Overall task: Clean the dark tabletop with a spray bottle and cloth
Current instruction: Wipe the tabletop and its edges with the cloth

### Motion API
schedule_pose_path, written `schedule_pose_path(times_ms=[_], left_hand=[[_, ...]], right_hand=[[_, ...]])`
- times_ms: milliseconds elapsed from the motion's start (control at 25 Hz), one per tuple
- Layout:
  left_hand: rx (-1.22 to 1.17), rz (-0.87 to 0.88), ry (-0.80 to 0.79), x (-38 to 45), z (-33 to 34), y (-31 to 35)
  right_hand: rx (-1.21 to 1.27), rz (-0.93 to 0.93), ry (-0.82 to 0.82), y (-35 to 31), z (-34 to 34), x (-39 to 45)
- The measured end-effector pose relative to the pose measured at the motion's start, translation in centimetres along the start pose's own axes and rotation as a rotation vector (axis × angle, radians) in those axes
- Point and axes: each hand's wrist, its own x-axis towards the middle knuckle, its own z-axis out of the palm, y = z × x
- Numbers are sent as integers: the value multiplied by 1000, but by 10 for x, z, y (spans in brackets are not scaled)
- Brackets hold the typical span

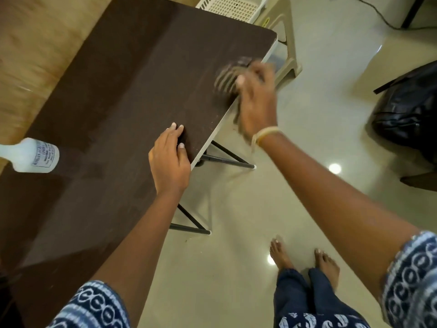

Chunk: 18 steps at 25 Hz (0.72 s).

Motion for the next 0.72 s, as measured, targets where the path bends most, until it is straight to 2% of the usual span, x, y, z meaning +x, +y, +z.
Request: schedule_pose_path(times_ms=[40,160,480,720], left_hand=[[0,-3,3,0,1,-1],[-2,-3,4,1,3,-2],[-31,-21,14,4,2,0],[-167,-16,51,7,4,-5]], right_hand=[[-12,100,71,9,-2,28],[-90,242,47,26,14,63],[80,137,131,2,52,-30],[24,107,142,-30,77,-91]])
